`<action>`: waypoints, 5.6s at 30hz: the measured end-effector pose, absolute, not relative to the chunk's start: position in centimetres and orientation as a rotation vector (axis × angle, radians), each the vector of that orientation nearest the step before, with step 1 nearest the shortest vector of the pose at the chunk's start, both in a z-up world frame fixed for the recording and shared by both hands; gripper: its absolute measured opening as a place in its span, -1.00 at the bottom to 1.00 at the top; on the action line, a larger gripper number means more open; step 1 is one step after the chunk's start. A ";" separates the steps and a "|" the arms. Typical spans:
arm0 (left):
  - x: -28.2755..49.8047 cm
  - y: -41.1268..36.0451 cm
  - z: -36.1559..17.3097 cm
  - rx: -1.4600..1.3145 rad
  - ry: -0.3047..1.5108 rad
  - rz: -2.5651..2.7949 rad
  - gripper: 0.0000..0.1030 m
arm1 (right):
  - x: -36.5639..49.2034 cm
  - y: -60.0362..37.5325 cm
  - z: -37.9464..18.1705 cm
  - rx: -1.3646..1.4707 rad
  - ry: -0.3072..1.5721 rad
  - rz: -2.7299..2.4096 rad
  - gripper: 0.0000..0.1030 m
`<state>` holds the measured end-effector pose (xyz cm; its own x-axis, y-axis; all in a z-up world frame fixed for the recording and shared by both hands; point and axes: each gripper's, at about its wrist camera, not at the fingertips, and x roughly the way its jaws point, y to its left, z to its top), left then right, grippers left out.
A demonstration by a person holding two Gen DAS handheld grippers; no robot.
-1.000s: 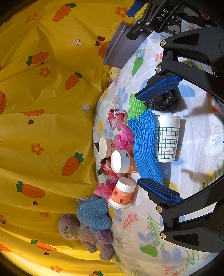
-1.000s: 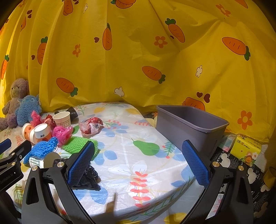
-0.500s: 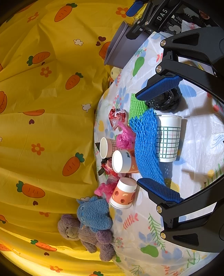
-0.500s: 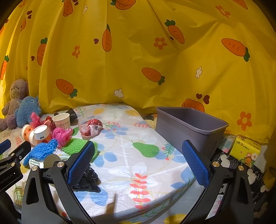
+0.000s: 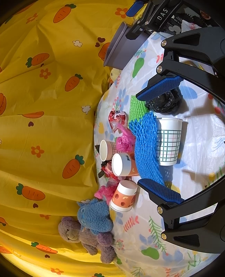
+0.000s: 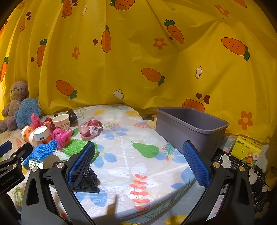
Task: Collect trash
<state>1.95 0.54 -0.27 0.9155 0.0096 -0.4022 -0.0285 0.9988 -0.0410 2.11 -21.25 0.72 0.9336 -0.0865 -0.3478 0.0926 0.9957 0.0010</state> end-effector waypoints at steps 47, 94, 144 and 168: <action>3.2 0.4 -1.6 -0.063 0.424 0.014 0.74 | 2.9 -21.2 -1.0 0.026 0.375 -0.059 0.90; 6.4 1.7 -5.0 -0.155 0.578 -0.190 0.49 | 5.7 -17.4 -4.7 0.079 0.516 0.396 -0.84; 21.1 -19.9 5.4 -0.202 0.524 -0.730 0.49 | 10.6 -36.1 2.1 0.138 0.296 -0.171 -0.85; 27.2 -28.4 1.6 -0.223 0.668 -0.798 0.49 | 14.5 -40.1 -2.2 0.195 0.476 -0.250 -0.85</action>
<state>27.20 -28.43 1.56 0.5080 -0.7234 -0.4676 0.5879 0.6879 -0.4257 14.45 -40.08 -2.21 0.8592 -0.1918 -0.4743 0.2819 0.9511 0.1261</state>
